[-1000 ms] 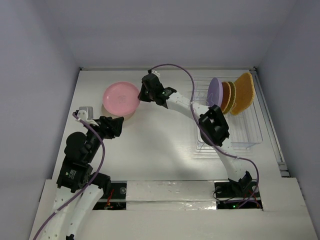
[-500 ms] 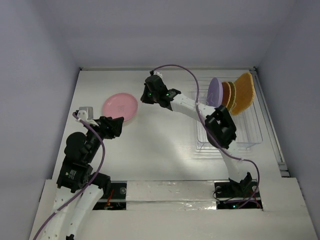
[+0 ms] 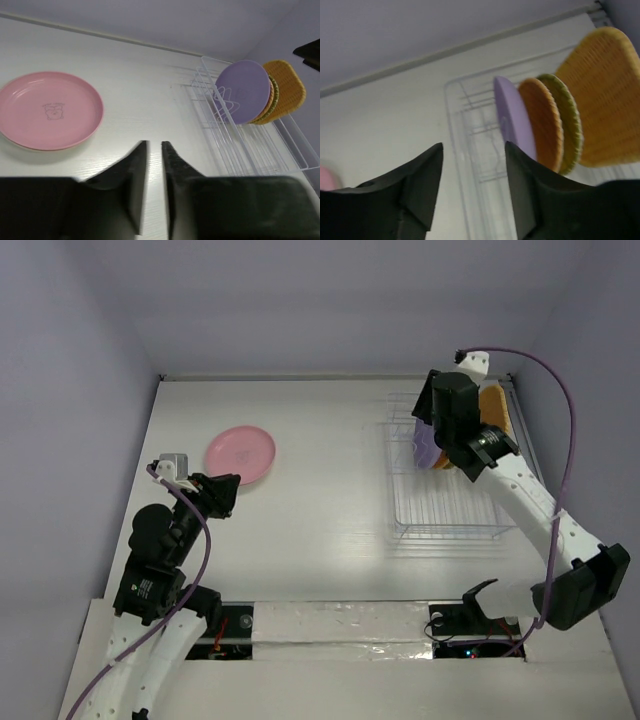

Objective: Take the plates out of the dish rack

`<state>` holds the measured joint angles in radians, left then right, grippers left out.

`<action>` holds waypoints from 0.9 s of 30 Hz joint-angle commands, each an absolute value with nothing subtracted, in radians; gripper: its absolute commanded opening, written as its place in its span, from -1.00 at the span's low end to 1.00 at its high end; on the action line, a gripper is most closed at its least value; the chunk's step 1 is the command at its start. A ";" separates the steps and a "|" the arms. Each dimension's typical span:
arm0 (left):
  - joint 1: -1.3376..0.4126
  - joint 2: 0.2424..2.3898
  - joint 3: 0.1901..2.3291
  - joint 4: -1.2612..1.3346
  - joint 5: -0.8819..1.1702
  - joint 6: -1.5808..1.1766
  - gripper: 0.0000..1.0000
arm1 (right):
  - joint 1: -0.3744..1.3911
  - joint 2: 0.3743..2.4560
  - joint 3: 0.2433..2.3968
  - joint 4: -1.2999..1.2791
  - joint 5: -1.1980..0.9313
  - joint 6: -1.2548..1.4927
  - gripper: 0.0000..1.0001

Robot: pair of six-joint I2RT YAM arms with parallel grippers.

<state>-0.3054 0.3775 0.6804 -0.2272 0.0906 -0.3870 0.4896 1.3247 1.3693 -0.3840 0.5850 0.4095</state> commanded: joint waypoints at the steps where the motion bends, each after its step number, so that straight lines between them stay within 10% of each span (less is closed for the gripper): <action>1: -0.299 0.387 0.678 -0.176 0.109 -0.383 -0.61 | 0.437 1.371 1.345 -0.560 0.643 0.302 0.22; 6: -0.299 0.380 0.678 -0.181 0.103 -0.384 -0.22 | 0.388 1.483 1.426 -0.643 0.623 0.250 0.24; 27: -0.299 0.370 0.680 -0.179 0.109 -0.382 -0.22 | 0.368 1.698 1.614 -0.772 0.807 0.167 -0.41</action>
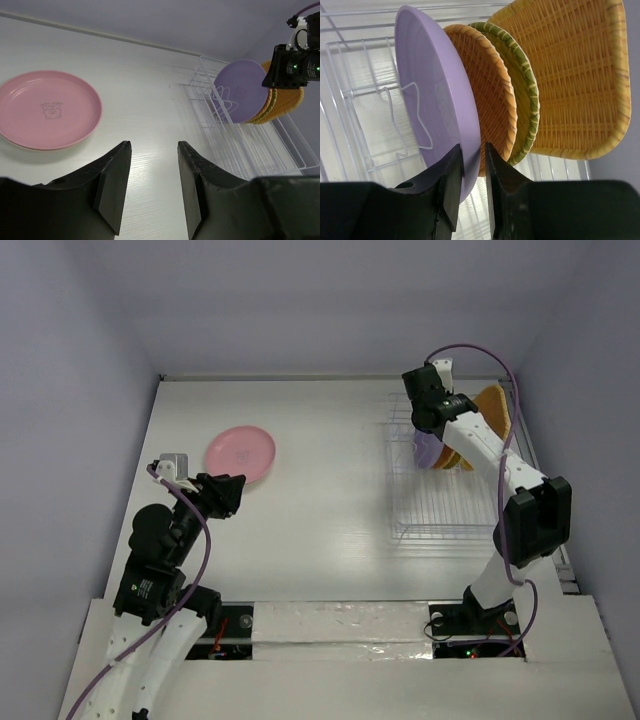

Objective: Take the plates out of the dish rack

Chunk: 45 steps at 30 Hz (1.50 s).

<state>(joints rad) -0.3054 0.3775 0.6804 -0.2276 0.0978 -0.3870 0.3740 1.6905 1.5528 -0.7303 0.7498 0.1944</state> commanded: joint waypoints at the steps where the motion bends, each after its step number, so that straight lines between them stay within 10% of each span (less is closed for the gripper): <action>1: -0.299 0.370 0.681 -0.178 0.110 -0.380 -0.22 | 0.368 1.700 1.621 -0.775 0.808 0.164 -0.42; 15: -0.299 0.351 0.683 -0.179 0.109 -0.379 -0.22 | 0.399 1.695 1.735 -0.854 0.865 0.144 -1.00; 31: -0.299 0.330 0.680 -0.179 0.107 -0.383 -0.21 | 0.475 1.531 1.864 -1.037 0.939 0.190 -1.00; 45: -0.299 0.339 0.680 -0.186 0.094 -0.390 -0.22 | 0.696 1.672 1.776 -0.490 0.421 0.331 -1.00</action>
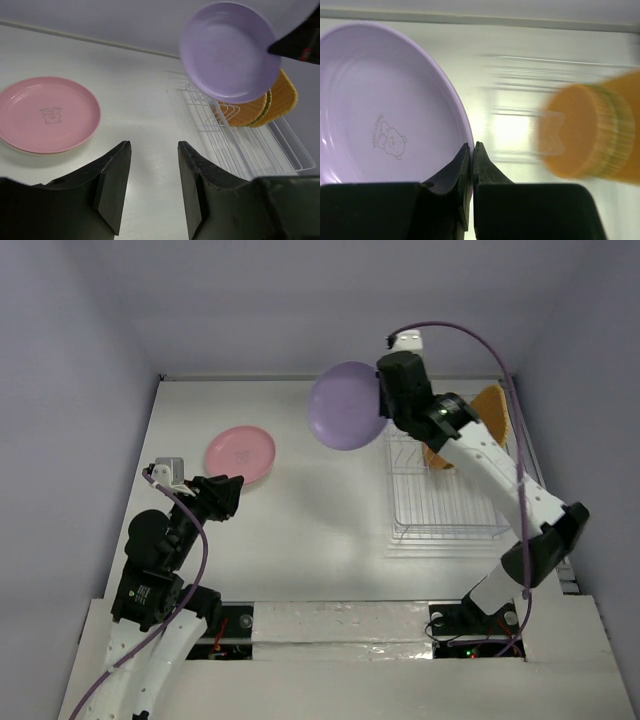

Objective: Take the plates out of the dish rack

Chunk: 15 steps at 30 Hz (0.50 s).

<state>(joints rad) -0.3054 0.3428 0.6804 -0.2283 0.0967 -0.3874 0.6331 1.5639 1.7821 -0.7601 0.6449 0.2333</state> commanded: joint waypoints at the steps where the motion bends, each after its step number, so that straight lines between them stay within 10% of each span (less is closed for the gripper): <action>1: -0.299 0.339 0.680 -0.187 0.091 -0.390 -0.22 | 0.718 1.705 1.787 -0.456 0.382 0.356 -1.00; 15: -0.299 0.344 0.678 -0.192 0.072 -0.394 -0.21 | 0.779 2.290 2.137 -0.244 0.071 0.724 -1.00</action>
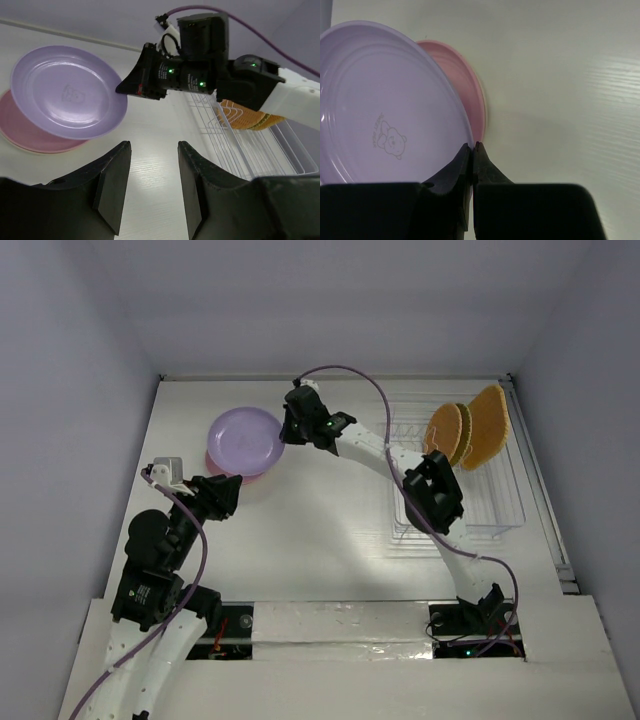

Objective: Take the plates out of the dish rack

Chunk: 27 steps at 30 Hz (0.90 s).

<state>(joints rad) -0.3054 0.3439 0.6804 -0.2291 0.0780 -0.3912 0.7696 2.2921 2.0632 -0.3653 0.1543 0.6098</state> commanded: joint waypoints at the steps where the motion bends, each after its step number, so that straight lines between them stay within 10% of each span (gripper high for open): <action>1: -0.299 0.344 0.678 -0.192 0.074 -0.394 -0.21 | 0.779 2.293 2.125 -0.230 0.064 0.730 -1.00; 13: -0.299 0.342 0.677 -0.187 0.078 -0.394 -0.20 | 0.798 2.257 2.099 -0.252 0.083 0.672 -0.01; 15: -0.299 0.347 0.678 -0.187 0.080 -0.393 -0.20 | 0.798 2.224 2.091 -0.288 0.127 0.651 -0.12; 19: -0.299 0.337 0.678 -0.189 0.077 -0.393 -0.20 | 0.798 2.009 1.875 -0.229 0.268 0.577 -0.95; 27: -0.299 0.318 0.675 -0.181 0.094 -0.393 -0.20 | 0.592 1.359 1.265 -0.299 0.530 0.469 -1.00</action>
